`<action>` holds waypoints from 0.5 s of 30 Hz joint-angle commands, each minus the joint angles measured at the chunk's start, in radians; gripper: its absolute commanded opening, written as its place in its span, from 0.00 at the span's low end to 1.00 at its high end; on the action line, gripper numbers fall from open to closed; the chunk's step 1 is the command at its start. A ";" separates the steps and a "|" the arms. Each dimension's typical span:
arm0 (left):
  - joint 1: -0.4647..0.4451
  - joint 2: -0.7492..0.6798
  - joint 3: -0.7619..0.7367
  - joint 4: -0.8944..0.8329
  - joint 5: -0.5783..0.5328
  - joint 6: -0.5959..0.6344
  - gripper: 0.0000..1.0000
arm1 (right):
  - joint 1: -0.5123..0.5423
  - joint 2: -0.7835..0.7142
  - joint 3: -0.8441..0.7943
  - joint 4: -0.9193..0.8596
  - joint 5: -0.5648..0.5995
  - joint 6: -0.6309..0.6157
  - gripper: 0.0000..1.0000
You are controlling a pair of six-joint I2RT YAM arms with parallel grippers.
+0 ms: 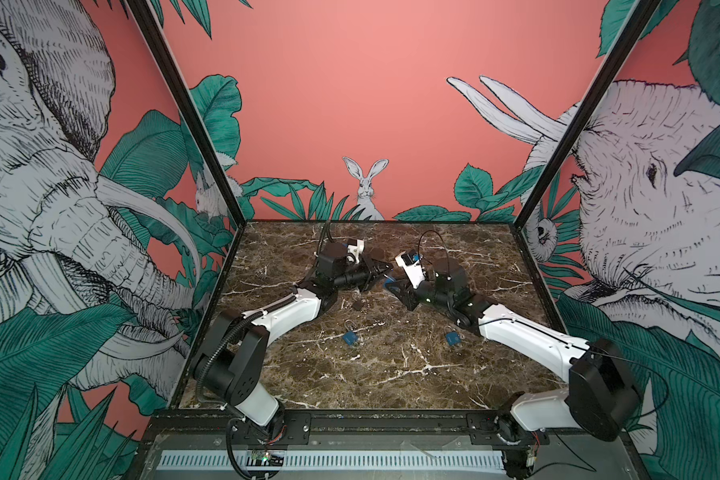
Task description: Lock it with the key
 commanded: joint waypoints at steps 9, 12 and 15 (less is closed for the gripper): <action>-0.004 -0.014 -0.012 0.102 0.013 -0.026 0.00 | -0.004 0.010 0.032 0.011 -0.011 -0.002 0.09; -0.004 -0.015 -0.016 0.103 0.013 -0.029 0.00 | -0.004 0.003 0.034 0.007 0.003 -0.003 0.00; -0.004 -0.018 -0.024 0.104 0.014 -0.030 0.00 | -0.005 -0.013 0.027 0.007 0.022 -0.003 0.00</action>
